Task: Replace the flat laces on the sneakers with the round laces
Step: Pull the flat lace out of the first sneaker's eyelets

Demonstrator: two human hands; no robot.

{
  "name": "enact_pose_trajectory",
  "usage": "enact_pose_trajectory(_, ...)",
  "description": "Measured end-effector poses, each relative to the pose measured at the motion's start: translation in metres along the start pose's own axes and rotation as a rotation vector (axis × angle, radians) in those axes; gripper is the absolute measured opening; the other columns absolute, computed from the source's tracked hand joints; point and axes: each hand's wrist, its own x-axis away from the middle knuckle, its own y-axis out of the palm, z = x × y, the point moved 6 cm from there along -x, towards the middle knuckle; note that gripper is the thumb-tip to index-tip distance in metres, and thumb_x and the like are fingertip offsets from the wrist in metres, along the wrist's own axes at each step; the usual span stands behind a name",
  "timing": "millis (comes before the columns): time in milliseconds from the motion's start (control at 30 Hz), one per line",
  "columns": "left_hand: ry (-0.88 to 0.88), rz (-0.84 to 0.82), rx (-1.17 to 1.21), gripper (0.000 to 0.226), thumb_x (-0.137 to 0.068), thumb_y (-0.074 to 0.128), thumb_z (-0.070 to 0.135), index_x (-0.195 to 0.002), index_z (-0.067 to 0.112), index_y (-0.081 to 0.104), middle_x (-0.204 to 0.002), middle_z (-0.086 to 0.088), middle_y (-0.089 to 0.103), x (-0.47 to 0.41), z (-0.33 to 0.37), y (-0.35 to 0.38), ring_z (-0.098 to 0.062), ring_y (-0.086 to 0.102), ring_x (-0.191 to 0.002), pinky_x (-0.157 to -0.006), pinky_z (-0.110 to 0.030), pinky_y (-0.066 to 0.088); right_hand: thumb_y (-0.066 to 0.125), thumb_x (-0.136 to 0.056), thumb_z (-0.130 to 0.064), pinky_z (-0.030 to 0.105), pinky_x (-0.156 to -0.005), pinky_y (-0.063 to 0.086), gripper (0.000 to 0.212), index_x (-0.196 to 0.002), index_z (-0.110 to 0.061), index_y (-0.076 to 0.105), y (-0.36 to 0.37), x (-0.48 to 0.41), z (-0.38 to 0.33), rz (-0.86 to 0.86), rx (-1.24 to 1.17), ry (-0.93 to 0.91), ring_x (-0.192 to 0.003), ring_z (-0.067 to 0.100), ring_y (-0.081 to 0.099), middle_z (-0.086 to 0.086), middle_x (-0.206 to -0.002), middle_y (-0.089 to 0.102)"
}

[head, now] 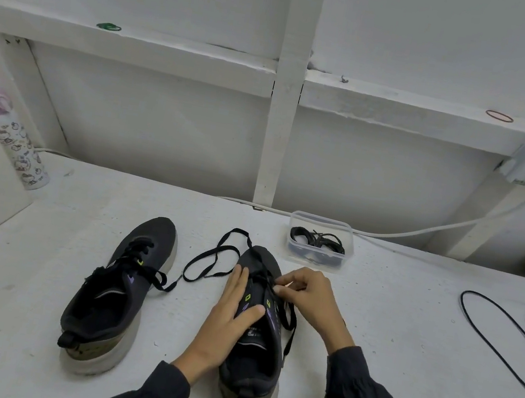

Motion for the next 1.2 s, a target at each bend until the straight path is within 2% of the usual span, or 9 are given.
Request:
enact_pose_trajectory(100,0.005,0.003,-0.020,0.077,-0.088,0.053,0.047,-0.149,0.041,0.008,-0.160,0.021,0.000,0.000,0.001,-0.001,0.010,-0.001,-0.144,-0.120,-0.022,0.007,0.080,-0.076,-0.018,0.026,-0.064,0.047,0.013,-0.073,-0.028,0.074,0.001,0.001,0.001,0.040,-0.010,-0.027,-0.061,0.010,0.057,0.000,-0.070,0.065)
enact_pose_trajectory(267,0.001,-0.010,-0.025,0.076,-0.086,0.052,0.049,-0.151,0.041,0.011,-0.161,0.021,-0.001,0.000,-0.001,-0.001,0.009,-0.001,-0.144,-0.116,-0.019,0.008,0.080,-0.075,-0.019,0.030,-0.063,0.048,0.005,-0.074,-0.021,0.076,0.004,0.000,-0.001,0.041,-0.049,-0.031,-0.058,0.007,0.055,0.000,-0.070,0.068)
enact_pose_trajectory(400,-0.013,-0.012,-0.013,0.079,-0.082,0.051,0.052,-0.150,0.041,0.011,-0.161,0.022,0.000,0.000,0.000,0.000,0.010,0.000,-0.144,-0.122,-0.026,0.008,0.071,-0.078,-0.022,0.031,-0.067,0.048,0.010,-0.070,-0.028,0.067,0.008,-0.003,-0.006,0.026,0.107,-0.030,-0.066,0.008,0.059,-0.006,-0.073,0.069)
enact_pose_trajectory(467,-0.013,-0.012,-0.003,0.079,-0.082,0.052,0.052,-0.149,0.042,0.012,-0.160,0.022,0.001,0.001,-0.001,0.000,0.009,0.001,-0.145,-0.123,-0.030,0.009,0.065,-0.081,-0.025,0.029,-0.066,0.044,0.010,-0.073,-0.028,0.060,0.004,-0.005,-0.008,0.094,0.176,-0.023,-0.071,0.009,0.060,-0.008,-0.073,0.068)
enact_pose_trajectory(567,-0.020,-0.010,0.006,0.084,-0.078,0.052,0.059,-0.150,0.041,0.013,-0.160,0.023,0.002,0.001,-0.001,0.000,0.010,0.002,-0.145,-0.124,-0.032,0.010,0.058,-0.088,-0.025,0.032,-0.066,0.046,0.007,-0.082,-0.025,0.054,0.002,-0.007,-0.008,0.175,0.104,-0.008,-0.068,0.014,0.062,-0.007,-0.068,0.067)
enact_pose_trajectory(700,-0.026,0.001,0.037,0.079,-0.080,0.053,0.052,-0.148,0.042,0.013,-0.161,0.021,0.005,0.001,0.000,-0.002,0.007,0.005,-0.145,-0.124,-0.033,0.011,0.065,-0.090,-0.024,0.041,-0.068,0.054,0.006,-0.087,-0.019,0.063,0.005,-0.009,-0.003,0.089,-0.109,0.017,-0.067,0.015,0.061,0.000,-0.076,0.068)
enact_pose_trajectory(867,-0.038,0.004,0.050,0.083,-0.077,0.054,0.058,-0.147,0.045,0.013,-0.161,0.021,0.007,0.002,-0.002,-0.001,0.003,0.008,-0.146,-0.123,-0.036,0.016,0.079,-0.079,-0.018,0.017,-0.054,0.048,0.009,-0.083,-0.013,0.073,0.001,-0.002,0.004,-0.074,-0.170,0.046,-0.065,0.009,0.060,-0.001,-0.077,0.070)
enact_pose_trajectory(1067,-0.038,-0.019,0.011,0.079,-0.082,0.052,0.048,-0.150,0.041,0.012,-0.161,0.020,0.004,0.002,-0.002,-0.002,0.003,0.006,-0.147,-0.123,-0.036,0.013,0.070,-0.083,-0.009,0.019,-0.054,0.043,0.011,-0.073,-0.013,0.067,0.002,-0.009,-0.001,-0.080,-0.179,0.035,-0.059,0.009,0.054,-0.011,-0.059,0.060)
enact_pose_trajectory(1200,-0.047,-0.020,0.009,0.080,-0.081,0.051,0.049,-0.151,0.039,0.013,-0.161,0.020,0.003,0.001,-0.002,-0.001,0.004,0.005,-0.147,-0.123,-0.036,0.013,0.061,-0.087,-0.006,0.022,-0.049,0.044,0.009,-0.079,-0.009,0.061,0.000,-0.013,0.003,0.062,-0.332,0.096,-0.058,0.014,0.057,0.003,-0.074,0.059)
